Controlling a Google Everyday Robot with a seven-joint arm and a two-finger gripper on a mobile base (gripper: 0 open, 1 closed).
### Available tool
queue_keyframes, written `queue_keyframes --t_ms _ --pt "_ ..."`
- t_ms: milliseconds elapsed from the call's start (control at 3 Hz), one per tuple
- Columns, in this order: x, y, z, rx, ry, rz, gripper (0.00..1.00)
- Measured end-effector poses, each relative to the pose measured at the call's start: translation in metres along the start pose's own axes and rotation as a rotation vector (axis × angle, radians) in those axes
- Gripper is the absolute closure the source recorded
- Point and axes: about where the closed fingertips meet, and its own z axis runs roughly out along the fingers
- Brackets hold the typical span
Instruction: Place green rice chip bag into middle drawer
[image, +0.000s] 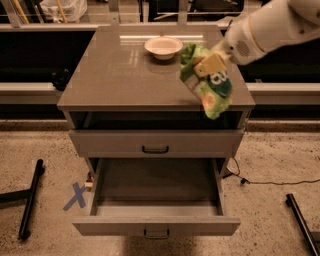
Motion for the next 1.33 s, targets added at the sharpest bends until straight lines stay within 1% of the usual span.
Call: queue_keyframes --t_ms 333,667,1000,1333 --pt "0.025 0.028 -0.007 -0.025 -0.004 0.02 1.0" --pt "0.046 0.048 -0.007 -0.047 -0.005 0.049 1.0" --pt "0.08 0.057 0.002 -0.07 -0.001 0.079 1.0" --pt "0.125 0.07 0.027 -0.132 0.041 0.124 1.0"
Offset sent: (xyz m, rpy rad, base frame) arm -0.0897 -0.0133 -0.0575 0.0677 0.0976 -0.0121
